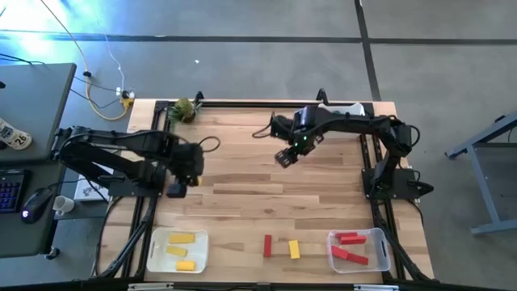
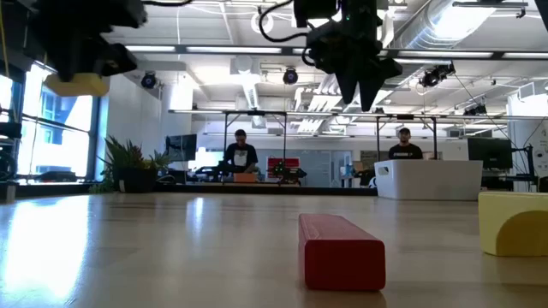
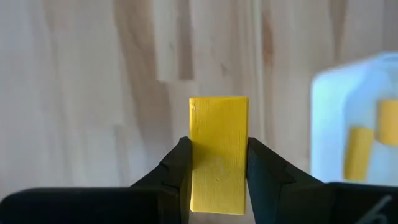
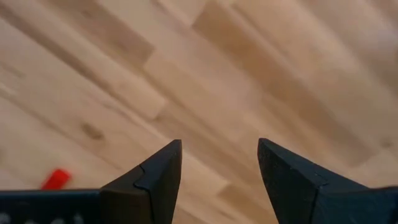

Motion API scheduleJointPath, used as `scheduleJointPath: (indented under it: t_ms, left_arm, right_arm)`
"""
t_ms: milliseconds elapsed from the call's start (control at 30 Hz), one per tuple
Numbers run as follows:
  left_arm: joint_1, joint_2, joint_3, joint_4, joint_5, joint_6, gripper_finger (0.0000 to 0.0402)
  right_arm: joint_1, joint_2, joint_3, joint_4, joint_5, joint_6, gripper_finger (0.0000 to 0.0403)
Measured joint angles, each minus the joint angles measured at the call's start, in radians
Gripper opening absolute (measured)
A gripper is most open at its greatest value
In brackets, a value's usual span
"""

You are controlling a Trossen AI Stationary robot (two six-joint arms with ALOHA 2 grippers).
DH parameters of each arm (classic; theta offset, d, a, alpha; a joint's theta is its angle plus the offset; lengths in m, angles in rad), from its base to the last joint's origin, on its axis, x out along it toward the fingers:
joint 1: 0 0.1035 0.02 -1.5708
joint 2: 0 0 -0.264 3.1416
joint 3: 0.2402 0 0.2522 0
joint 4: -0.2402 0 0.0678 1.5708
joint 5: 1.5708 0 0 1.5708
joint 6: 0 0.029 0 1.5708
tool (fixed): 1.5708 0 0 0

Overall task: Sort & place blocks by color
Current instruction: Put the yellow block into the bottom white bin

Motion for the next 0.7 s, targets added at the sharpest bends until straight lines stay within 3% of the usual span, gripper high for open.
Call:
scheduleJointPath:
  t_ms: [333, 700]
  left_arm:
    - [-0.370, -0.128, -0.119, 0.022, -0.008, -0.293, 0.0085]
    - [-0.680, -0.099, -0.151, 0.194, -0.075, -0.577, 0.0085]
  right_arm:
    - [0.207, 0.000, 0.000, 0.126, -0.073, 0.231, 0.0197]
    - [0.399, 0.000, 0.000, 0.221, -0.080, 0.471, 0.0197]
